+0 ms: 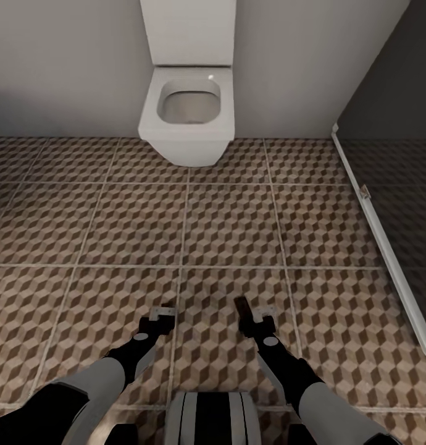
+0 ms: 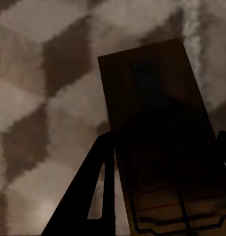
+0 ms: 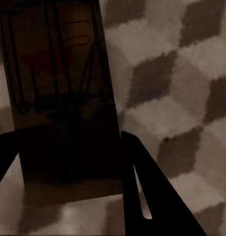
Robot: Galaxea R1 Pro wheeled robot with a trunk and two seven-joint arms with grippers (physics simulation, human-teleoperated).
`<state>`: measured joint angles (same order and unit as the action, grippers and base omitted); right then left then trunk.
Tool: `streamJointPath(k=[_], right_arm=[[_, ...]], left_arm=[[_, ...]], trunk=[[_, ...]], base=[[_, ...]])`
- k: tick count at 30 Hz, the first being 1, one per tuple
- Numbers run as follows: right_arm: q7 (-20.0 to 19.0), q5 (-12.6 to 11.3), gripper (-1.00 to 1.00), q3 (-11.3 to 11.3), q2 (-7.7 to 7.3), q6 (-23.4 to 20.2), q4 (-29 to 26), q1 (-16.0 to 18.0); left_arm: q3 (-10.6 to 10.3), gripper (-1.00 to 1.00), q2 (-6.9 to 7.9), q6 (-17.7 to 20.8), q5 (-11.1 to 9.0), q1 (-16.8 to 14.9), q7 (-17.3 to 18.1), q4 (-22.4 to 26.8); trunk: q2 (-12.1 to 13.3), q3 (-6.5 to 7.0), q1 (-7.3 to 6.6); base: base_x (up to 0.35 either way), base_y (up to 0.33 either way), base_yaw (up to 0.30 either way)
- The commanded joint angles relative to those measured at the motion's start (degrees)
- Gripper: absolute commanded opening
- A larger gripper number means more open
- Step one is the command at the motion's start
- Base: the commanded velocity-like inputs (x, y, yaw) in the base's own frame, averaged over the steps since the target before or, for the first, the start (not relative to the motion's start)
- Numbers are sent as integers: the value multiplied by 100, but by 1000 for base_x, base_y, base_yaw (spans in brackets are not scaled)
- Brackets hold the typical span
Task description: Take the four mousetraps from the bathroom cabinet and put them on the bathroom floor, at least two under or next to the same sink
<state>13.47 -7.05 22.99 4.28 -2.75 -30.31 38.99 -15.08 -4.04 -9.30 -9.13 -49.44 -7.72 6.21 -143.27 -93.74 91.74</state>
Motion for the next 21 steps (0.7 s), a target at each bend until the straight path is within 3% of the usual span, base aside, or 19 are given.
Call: streamJointPath(k=[1, 21], right_arm=[[51, -77, -100, 48, -6, -24, -8, 3], [51, -77, -100, 48, -6, -24, -6, 2]], left_arm=[[-55, -100, -1, -20, -45, -4, -46, -6], [-56, -100, -1, -19, -45, 4, -46, -6]], trunk=[[-1, -3, 1], [-1, -3, 1]], base=[[200, 76, 0], [209, 175, 0]])
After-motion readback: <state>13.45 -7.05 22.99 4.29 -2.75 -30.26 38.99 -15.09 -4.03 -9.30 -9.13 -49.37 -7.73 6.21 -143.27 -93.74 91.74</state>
